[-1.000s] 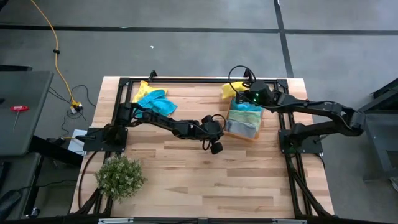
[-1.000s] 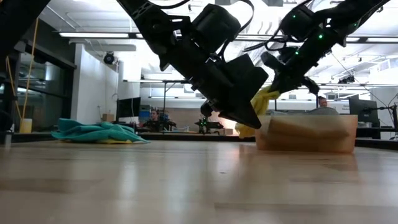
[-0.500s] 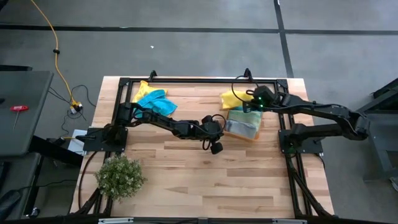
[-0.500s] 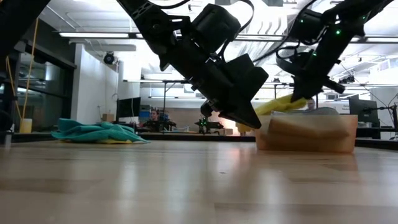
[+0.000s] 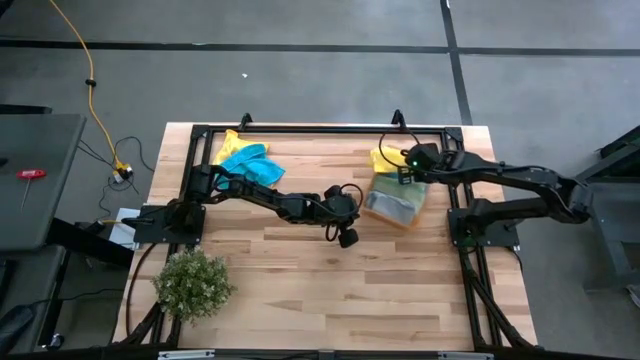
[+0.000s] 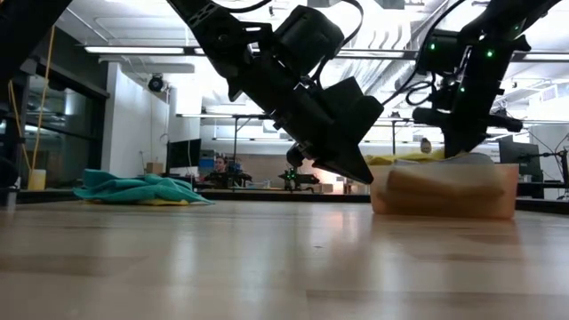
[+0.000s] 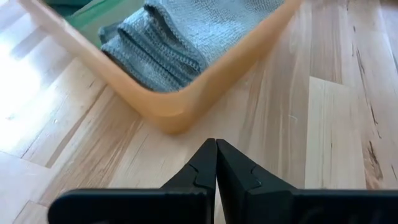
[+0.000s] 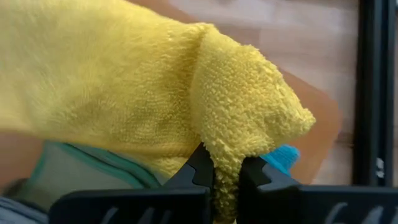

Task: Fold microfiber towels
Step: Put the right folded yellow microfiber cloth into the orange bin

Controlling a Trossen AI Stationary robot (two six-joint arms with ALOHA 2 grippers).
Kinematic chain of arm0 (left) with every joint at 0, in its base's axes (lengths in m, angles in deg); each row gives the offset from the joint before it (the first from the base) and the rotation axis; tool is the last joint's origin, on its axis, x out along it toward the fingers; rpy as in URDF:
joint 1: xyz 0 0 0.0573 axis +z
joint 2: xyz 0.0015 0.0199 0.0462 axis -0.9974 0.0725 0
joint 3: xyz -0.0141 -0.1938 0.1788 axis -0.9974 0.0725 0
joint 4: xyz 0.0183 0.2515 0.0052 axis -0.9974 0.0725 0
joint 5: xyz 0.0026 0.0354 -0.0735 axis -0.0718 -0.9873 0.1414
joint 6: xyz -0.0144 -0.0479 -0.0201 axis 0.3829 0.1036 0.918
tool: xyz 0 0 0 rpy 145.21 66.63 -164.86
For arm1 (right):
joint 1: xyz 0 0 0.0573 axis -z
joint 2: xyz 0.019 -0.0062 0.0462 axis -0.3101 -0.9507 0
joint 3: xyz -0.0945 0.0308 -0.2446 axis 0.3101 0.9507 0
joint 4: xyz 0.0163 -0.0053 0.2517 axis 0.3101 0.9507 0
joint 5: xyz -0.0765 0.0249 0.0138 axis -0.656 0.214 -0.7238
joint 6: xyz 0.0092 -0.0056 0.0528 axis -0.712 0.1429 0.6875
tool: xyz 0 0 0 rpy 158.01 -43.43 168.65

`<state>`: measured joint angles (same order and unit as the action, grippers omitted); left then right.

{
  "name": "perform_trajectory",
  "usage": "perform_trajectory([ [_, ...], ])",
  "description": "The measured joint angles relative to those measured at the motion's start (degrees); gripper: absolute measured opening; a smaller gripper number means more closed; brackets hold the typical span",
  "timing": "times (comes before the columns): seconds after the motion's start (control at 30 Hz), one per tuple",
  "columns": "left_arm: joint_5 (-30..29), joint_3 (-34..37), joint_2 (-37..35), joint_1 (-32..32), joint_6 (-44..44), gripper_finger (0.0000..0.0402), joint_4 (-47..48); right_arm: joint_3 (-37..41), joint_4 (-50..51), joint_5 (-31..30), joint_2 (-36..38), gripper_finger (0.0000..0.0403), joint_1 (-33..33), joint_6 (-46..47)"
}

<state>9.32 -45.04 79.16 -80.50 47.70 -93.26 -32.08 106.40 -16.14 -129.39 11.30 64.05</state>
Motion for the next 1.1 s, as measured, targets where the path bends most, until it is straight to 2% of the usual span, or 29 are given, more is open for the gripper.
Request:
perform_trajectory([
  [0.23,-0.02,0.0,0.0,0.02,0.02,0.0,0.15,0.0,3.6,-1.51,-4.3,0.0009,0.0,2.06],
  [0.4,-0.15,0.0,-0.01,0.02,0.0,0.0,0.15,-0.3,4.52,-3.77,-4.45,0.0009,0.0,2.36],
  [0.83,-0.62,0.0,-0.01,0.39,0.01,0.0,0.2,-2.8,19.36,-3.9,-3.4,0.0009,-1.8,8.49],
  [1.0,-3.24,0.02,0.0,0.39,-0.15,0.0,-0.46,-2.8,20.3,-5.06,-0.56,0.0009,-5.14,10.09],
  [1.1,-6.6,0.04,0.0,0.09,-3.82,0.0,-7.14,-2.82,21.61,-5.46,0.46,0.0009,-6.29,11.41],
])
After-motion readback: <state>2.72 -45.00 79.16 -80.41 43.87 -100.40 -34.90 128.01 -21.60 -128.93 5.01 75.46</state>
